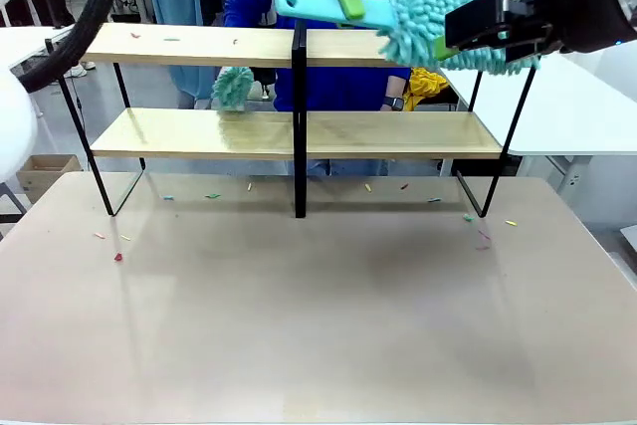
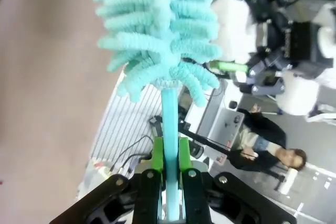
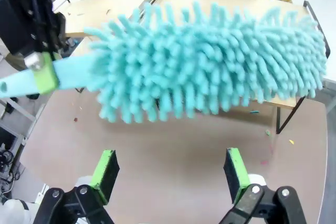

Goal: Clean the shelves.
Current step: Clean a randomly selected level of the Shelf with the Duster.

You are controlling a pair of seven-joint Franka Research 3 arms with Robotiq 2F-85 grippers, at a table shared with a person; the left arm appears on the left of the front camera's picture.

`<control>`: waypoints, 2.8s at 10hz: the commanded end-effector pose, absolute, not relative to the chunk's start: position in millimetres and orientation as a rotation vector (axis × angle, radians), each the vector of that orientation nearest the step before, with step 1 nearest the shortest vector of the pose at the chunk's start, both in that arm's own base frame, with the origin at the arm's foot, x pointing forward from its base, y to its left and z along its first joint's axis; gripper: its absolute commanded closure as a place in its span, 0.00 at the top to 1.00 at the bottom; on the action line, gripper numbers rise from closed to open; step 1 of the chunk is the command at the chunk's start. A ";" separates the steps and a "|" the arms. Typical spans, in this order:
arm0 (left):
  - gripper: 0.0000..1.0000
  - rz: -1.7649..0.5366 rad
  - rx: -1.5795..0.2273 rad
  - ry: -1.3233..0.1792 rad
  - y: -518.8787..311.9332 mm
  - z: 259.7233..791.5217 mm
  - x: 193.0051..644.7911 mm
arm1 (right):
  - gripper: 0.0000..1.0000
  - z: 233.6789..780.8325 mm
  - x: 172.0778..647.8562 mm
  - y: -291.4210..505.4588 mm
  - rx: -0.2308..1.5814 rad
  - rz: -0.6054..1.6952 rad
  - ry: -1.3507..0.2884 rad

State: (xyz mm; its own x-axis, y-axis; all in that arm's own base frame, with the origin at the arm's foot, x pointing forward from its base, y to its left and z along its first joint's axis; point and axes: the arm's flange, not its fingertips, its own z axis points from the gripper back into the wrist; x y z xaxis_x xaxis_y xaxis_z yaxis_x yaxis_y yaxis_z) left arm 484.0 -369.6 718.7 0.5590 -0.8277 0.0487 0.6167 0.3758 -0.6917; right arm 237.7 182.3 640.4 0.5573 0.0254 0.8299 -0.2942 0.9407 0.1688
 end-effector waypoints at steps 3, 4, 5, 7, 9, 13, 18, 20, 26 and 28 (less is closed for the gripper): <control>0.12 -0.870 -0.775 0.285 -350.7 747.6 518.8 | 1.00 640.7 238.1 182.5 0.305 0.190 -0.967; 0.12 -0.854 -0.763 0.277 -338.4 747.3 519.4 | 1.00 640.7 238.1 182.5 0.305 0.190 -0.967; 0.12 -0.794 -0.716 0.232 -310.9 748.1 518.7 | 1.00 640.7 238.1 182.5 0.305 0.190 -0.967; 0.12 -0.517 -0.731 0.080 -217.6 756.5 518.1 | 1.00 640.7 238.1 182.5 0.305 0.190 -0.967; 0.12 -0.325 -0.761 -0.029 -136.2 761.2 493.3 | 1.00 640.7 238.1 182.5 0.305 0.190 -0.967; 0.12 -0.327 -0.732 -0.019 -116.2 811.5 546.5 | 1.00 640.7 238.1 182.5 0.305 0.190 -0.967; 0.12 -0.401 -0.742 -0.018 -147.9 815.1 550.0 | 1.00 640.7 238.1 182.5 0.305 0.190 -0.967; 0.12 -0.542 -0.740 -0.055 -213.6 821.7 560.4 | 1.00 640.7 238.1 182.5 0.305 0.190 -0.967; 0.12 -0.612 -0.586 -0.115 -400.7 796.0 585.5 | 1.00 640.7 238.1 182.5 0.305 0.190 -0.967; 0.12 -0.590 -0.515 -0.070 -437.6 793.0 601.9 | 1.00 640.7 238.1 182.5 0.305 0.190 -0.967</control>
State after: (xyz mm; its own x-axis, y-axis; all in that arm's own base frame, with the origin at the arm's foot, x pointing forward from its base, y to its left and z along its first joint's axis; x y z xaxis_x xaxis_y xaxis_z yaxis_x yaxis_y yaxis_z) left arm 532.5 -396.6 724.4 0.8148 -0.5237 0.2485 0.5738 0.6682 -0.4735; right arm 237.6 182.3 640.5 0.5571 0.0254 0.8300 -0.2943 0.9407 0.1688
